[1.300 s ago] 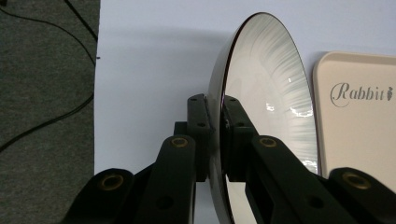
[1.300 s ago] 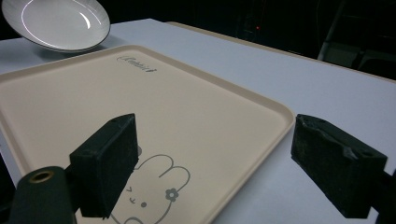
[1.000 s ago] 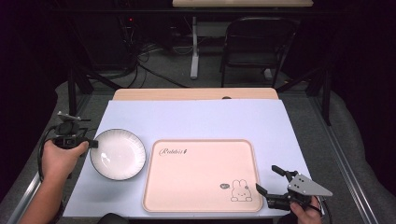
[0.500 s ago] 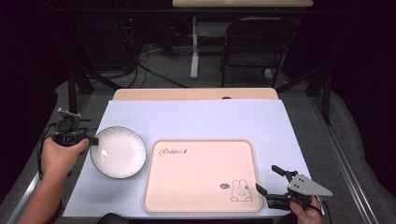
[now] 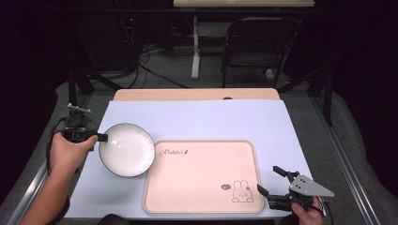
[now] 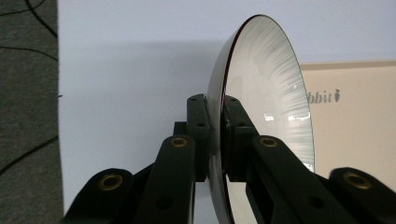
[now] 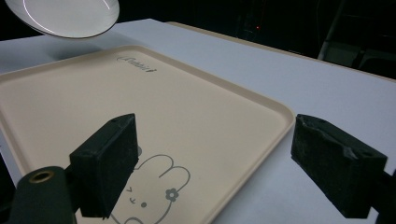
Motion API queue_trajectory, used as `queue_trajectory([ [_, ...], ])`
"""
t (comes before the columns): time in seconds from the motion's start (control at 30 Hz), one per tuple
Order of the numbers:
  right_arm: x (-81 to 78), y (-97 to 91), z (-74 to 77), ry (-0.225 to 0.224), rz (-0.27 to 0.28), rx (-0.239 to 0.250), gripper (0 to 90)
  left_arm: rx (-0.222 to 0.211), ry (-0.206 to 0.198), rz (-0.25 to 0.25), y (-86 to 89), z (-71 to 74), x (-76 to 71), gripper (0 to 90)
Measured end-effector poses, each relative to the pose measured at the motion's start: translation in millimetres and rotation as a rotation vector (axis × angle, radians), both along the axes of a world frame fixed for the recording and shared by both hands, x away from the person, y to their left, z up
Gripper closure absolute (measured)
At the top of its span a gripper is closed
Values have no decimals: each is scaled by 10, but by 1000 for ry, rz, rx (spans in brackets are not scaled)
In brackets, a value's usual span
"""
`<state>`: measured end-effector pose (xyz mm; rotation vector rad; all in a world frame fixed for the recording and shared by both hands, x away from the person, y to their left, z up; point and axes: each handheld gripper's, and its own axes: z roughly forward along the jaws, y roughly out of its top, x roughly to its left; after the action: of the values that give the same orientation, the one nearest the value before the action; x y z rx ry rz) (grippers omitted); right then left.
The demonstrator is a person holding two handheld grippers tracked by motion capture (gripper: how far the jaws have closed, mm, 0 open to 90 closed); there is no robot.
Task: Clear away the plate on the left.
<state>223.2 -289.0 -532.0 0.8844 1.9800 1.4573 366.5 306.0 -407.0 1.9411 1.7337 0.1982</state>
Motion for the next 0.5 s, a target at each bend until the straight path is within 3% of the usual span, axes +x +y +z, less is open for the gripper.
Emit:
queue_trajectory([
  [0.5, -4, -3, -1, -3, 0, 1, 141, -8, -2, -120, -550, -14, 162, 832],
])
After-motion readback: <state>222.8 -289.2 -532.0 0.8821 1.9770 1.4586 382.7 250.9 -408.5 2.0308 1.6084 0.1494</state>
